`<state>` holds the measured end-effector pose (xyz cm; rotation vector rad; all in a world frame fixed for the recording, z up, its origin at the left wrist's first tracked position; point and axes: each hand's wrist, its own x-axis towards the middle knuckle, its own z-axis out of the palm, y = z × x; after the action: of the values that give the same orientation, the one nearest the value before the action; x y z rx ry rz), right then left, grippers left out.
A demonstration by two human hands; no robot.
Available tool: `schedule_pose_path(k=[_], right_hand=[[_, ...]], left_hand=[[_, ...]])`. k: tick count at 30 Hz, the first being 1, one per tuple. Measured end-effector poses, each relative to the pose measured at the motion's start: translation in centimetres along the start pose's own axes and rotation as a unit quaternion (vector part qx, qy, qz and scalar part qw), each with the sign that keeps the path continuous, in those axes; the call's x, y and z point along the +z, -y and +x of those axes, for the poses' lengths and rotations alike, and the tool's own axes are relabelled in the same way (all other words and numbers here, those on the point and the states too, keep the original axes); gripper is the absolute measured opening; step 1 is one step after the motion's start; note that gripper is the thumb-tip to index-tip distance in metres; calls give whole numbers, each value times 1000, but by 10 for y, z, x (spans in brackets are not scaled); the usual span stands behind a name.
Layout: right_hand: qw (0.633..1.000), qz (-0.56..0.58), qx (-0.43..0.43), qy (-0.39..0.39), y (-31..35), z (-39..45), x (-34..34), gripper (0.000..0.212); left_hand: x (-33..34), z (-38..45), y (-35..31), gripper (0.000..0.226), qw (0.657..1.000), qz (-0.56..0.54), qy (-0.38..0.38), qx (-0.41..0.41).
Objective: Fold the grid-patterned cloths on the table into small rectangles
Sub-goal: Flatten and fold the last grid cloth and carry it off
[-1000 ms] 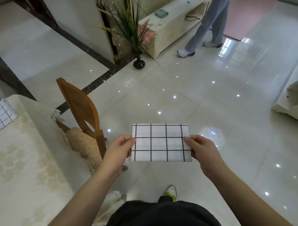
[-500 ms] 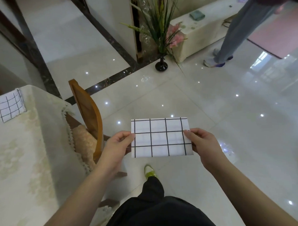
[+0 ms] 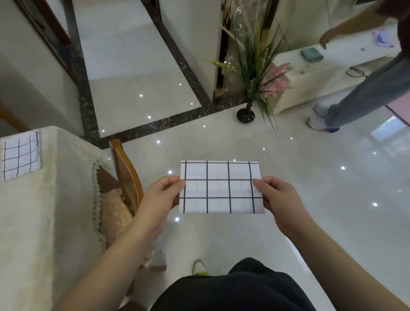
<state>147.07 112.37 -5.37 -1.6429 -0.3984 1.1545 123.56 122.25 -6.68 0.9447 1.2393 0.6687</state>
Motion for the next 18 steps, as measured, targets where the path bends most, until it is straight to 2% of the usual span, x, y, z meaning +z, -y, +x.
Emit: schedule_pose_path(k=[6,18], right_hand=[[999,-32,7,38,33,79,8,16],[980,-85,17,177,122,241,55,11]], left_hand=[[19,58,-18,12,998,-27,-46,-19],[46,153,-71,14,978,-71,-191,-33]])
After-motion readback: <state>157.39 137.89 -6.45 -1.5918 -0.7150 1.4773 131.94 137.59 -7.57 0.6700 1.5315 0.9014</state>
